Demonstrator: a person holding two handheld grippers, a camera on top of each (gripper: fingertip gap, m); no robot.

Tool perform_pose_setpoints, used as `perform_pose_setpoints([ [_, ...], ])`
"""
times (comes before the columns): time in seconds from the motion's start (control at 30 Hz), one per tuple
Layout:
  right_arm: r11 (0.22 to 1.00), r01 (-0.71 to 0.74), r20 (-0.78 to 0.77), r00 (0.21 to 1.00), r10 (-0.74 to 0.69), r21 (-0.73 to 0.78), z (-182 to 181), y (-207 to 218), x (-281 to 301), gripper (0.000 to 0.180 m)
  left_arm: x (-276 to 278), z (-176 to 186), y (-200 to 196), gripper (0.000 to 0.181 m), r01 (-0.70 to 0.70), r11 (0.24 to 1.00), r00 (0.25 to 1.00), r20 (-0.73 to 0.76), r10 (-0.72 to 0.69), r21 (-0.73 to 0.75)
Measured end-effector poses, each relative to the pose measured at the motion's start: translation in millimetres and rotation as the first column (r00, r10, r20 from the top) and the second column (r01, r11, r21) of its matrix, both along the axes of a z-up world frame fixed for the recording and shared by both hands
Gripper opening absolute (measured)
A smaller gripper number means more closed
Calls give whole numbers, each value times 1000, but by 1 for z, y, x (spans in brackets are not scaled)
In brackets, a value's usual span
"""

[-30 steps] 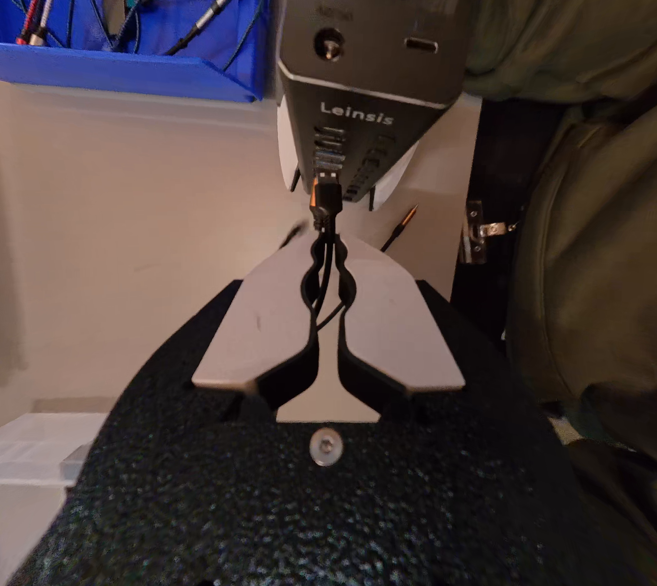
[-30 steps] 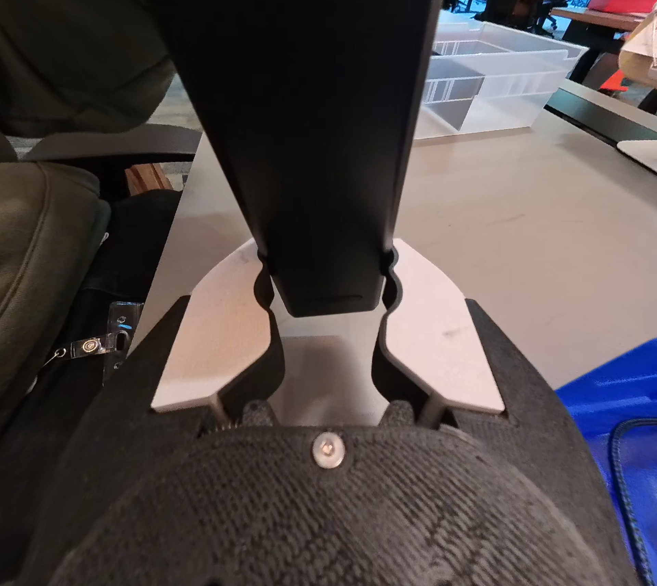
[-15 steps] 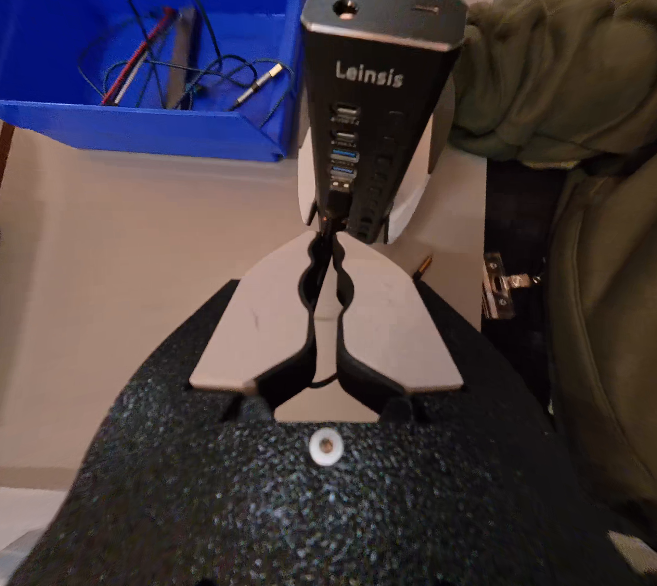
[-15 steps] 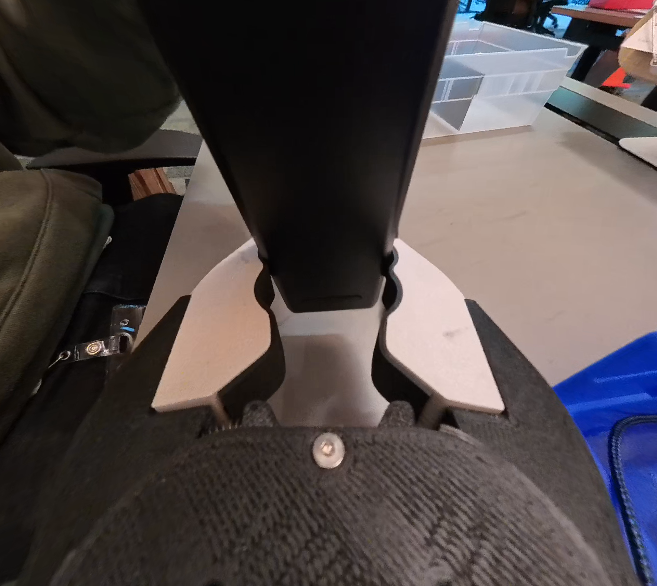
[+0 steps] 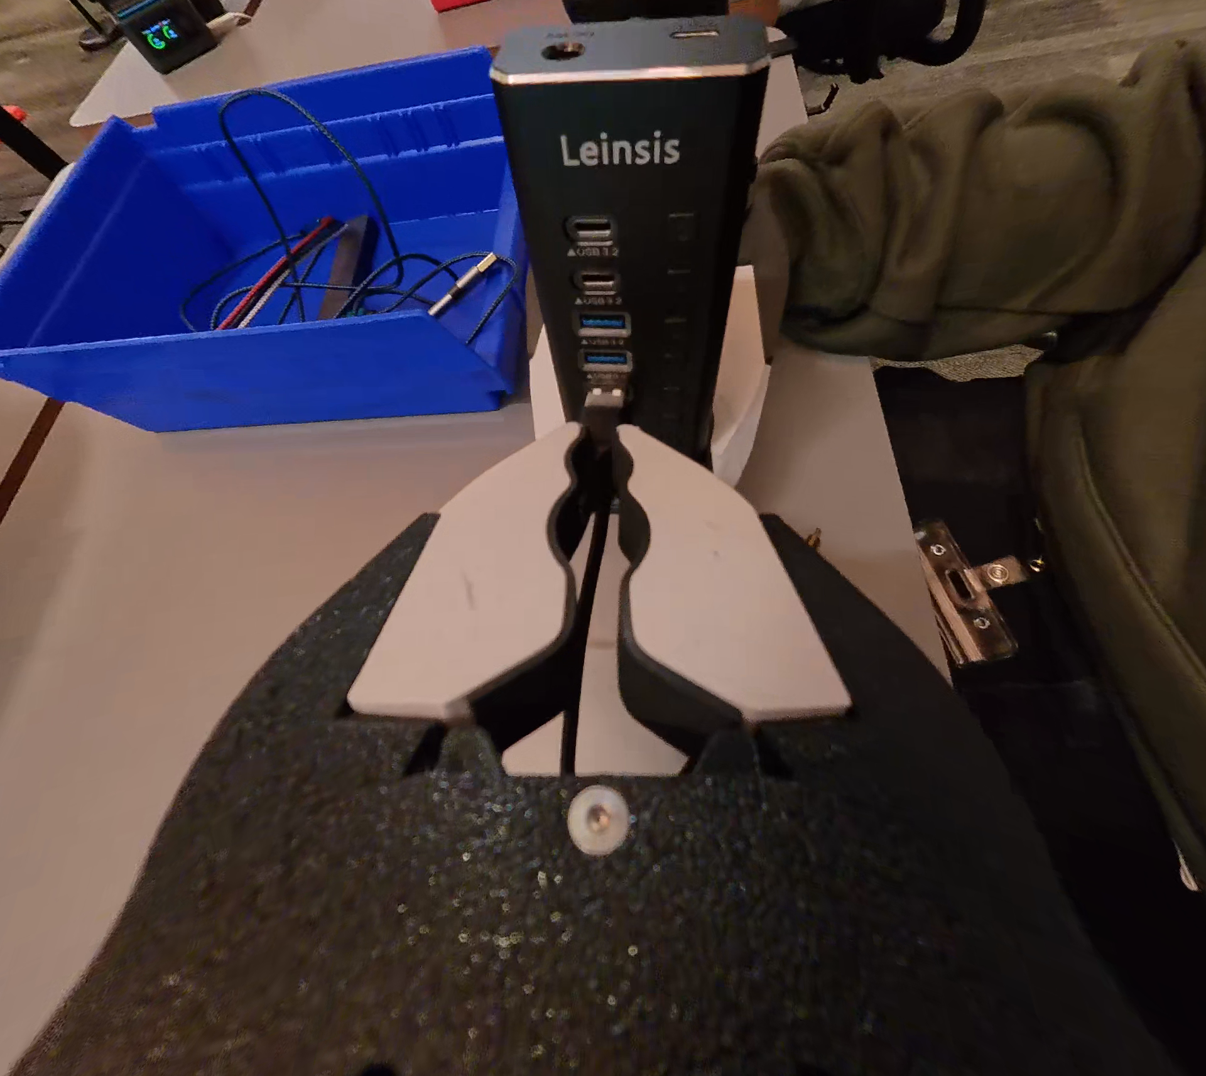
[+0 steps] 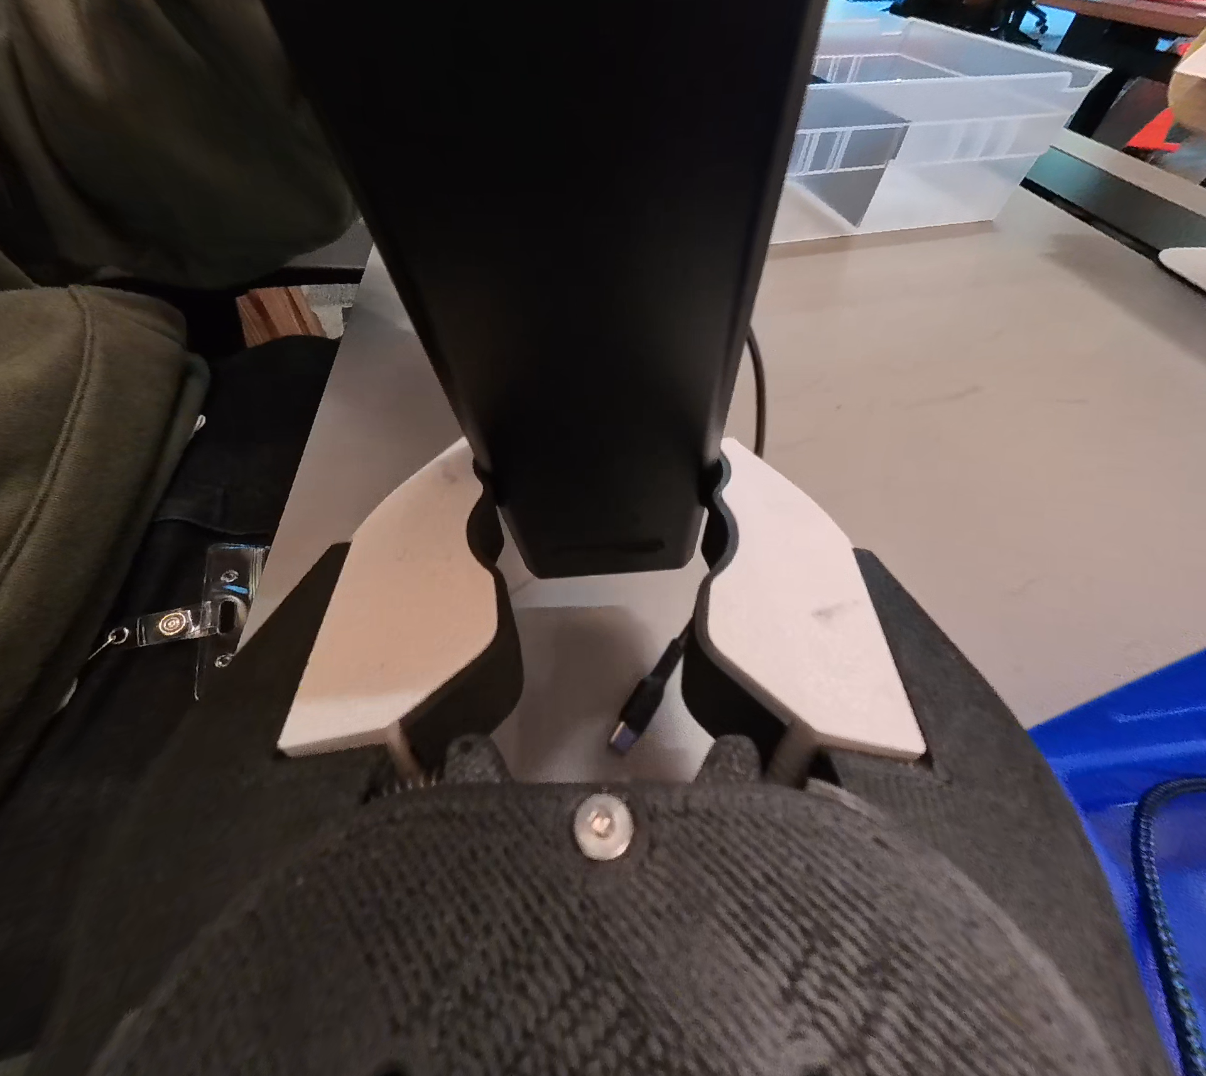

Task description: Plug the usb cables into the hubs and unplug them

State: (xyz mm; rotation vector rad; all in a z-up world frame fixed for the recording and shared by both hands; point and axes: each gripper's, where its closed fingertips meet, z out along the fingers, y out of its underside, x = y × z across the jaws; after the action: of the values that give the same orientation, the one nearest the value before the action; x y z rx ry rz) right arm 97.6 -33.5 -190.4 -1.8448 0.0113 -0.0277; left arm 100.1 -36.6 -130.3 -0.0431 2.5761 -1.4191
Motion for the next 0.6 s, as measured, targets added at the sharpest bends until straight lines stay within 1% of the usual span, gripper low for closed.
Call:
perform_pose_setpoints([
  [0.1, 1000, 1, -3, 1000, -1, 2, 0, 0, 0, 61, 0, -1, -2, 8, -11, 1000, 1000, -14, 11, 9],
  [0.2, 1000, -7, 5, 1000, 7, 6, 1, 0, -1, 61, 5, -3, 0, 24, -42, 998, 999, 14, 41, 39],
  [0.27, 1000, -16, 4, 1000, 16, -8, -1, 1, -3, 61, -1, -7, -2, 15, -8, 998, 1000, -12, 9, 59],
  [0.37, 999, -20, 7, 1000, 21, -27, -4, 2, -3, 61, -1, -12, -6, 15, -3, 996, 1000, -2, 3, 95],
  [0.5, 1000, -17, 2, 1000, 17, -22, -3, 1, -2, 61, 1, -11, -7, 15, -30, 992, 1000, 11, 29, 123],
  [0.6, 998, -11, 4, 1000, 11, -67, -9, 4, -2, 61, 2, -16, -3, 15, -48, 979, 999, 23, 45, 198],
])
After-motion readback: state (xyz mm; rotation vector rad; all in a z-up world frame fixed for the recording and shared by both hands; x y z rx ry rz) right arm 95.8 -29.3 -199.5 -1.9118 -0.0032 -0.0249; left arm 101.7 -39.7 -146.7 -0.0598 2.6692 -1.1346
